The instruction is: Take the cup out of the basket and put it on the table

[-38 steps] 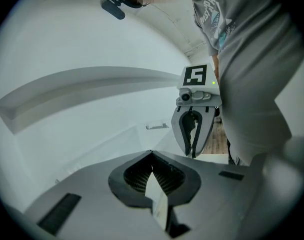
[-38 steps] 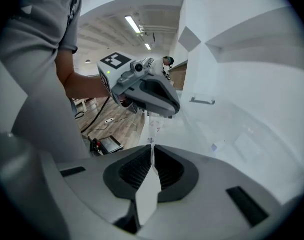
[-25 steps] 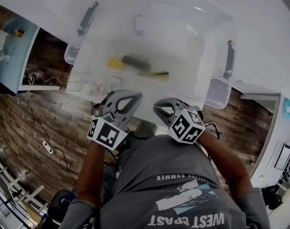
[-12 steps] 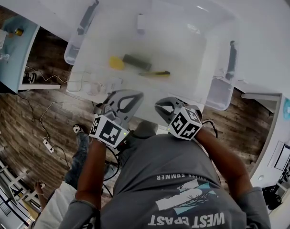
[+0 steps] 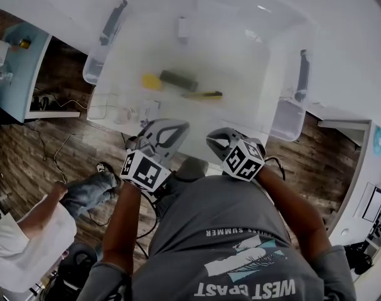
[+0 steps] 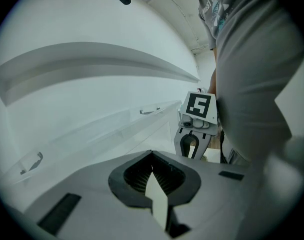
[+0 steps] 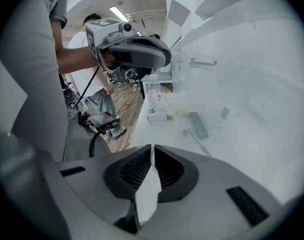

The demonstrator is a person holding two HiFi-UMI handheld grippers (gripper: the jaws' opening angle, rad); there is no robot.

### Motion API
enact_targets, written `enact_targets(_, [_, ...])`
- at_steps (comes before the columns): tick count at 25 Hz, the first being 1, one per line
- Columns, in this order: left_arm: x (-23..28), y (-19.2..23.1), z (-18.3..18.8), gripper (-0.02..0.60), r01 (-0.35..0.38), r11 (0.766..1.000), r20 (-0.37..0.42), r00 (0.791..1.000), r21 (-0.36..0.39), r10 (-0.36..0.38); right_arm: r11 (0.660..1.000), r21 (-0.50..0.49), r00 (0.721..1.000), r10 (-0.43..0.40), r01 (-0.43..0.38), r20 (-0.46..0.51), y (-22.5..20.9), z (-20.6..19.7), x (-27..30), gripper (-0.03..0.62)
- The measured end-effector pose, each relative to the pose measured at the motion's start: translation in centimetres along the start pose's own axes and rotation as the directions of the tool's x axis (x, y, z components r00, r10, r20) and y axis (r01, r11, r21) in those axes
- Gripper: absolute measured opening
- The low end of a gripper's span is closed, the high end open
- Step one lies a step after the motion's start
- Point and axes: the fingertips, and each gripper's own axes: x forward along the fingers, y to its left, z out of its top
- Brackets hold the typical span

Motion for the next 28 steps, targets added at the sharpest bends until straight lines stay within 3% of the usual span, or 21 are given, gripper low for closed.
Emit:
enact_targets(13, [1.5, -1.5, -0.2, 0.011, 0.042, 0.999, -0.023, 0.999, 0.004, -0.041, 0.998, 0.061, 1.000, 0.000, 0.001, -0.020, 0.6, -4.0, 0.8, 0.032])
enact_targets(22, [2.9, -2.6, -0.6, 0.011, 0.080, 0.997, -0.042, 0.996, 0.002, -0.079, 0.997, 0.082, 1.000, 0.001, -0.001, 0.002, 0.5, -4.1, 0.5, 0.032])
enact_targets(28, [4.3, -4.2, -0.9, 0.011, 0.128, 0.992, -0.052, 0.990, -0.012, -0.129, 0.990, 0.133, 0.999, 0.046, -0.047, 0.012, 1.1, -4.3, 0.9, 0.032])
